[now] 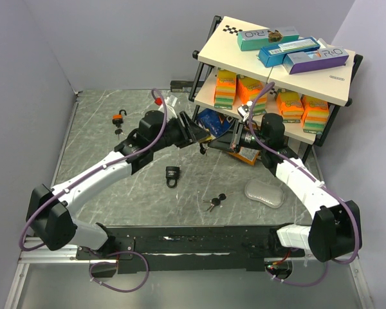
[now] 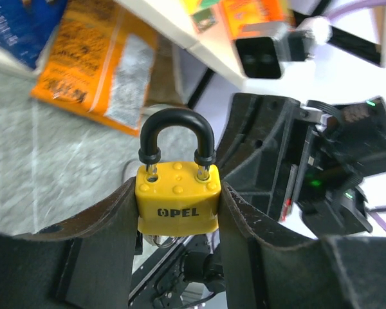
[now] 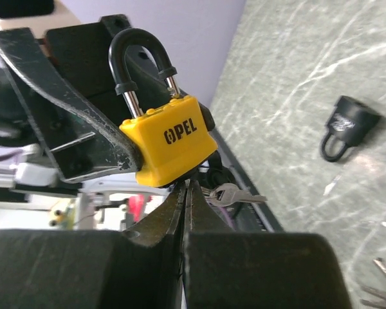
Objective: Unlock with the key
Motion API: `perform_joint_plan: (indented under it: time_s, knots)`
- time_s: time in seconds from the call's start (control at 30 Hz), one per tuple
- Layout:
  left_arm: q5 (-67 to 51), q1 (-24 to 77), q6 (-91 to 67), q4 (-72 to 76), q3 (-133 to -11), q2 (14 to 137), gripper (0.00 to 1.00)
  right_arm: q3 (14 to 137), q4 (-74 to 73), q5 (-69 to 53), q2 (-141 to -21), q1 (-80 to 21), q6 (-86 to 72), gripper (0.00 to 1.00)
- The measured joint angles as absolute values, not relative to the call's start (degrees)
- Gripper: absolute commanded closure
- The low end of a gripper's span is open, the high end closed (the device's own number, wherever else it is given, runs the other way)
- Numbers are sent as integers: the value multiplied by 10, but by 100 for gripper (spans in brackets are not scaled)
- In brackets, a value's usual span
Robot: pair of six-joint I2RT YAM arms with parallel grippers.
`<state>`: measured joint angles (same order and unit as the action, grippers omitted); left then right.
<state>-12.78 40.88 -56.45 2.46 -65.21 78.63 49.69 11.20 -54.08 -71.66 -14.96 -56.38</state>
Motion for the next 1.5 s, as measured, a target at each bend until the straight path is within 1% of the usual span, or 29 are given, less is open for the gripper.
perform_joint_plan:
  time_s: [0.07, 0.1, 0.17, 0.2, 0.3, 0.37, 0.4, 0.63, 0.8, 0.97, 1.2, 1.4, 1.5]
  knots:
    - [-102, 417, -565, -22, -677, 794, 99, 502, 89, -532, -712, -150, -537, 85]
    - [-96, 418, -567, -41, -690, 801, 99, 506, 74, -525, -709, -150, -524, 74]
    - [-92, 419, -573, -70, -716, 815, 99, 515, 39, -499, -698, -150, -490, 63]
    - [-93, 418, -578, -76, -722, 819, 99, 516, 25, -486, -692, -150, -476, 50]
    - [-118, 410, -591, -86, -725, 824, 99, 518, -33, -439, -661, -148, -424, 36]
    - [-143, 401, -593, -93, -725, 824, 99, 519, -58, -410, -641, -144, -399, 32]
    - [-154, 398, -592, -95, -725, 824, 99, 522, -71, -399, -630, -142, -387, 28]
    - [-223, 392, -516, -112, -724, 822, 99, 596, -122, -378, -616, -140, -319, 25]
    - [-298, 392, -467, -93, -678, 783, 99, 653, -115, -413, -641, -141, -305, 24]
    - [-389, 392, -467, -39, -645, 743, 99, 659, -62, -493, -676, -149, -319, 23]
    - [-477, 392, -499, 25, -629, 735, 99, 658, 3, -580, -703, -176, -355, 23]
    - [-517, 392, -520, 41, -621, 735, 99, 627, 187, -651, -705, -187, -474, 25]
    - [-529, 392, -532, 53, -620, 735, 99, 626, 225, -674, -711, -199, -501, 26]
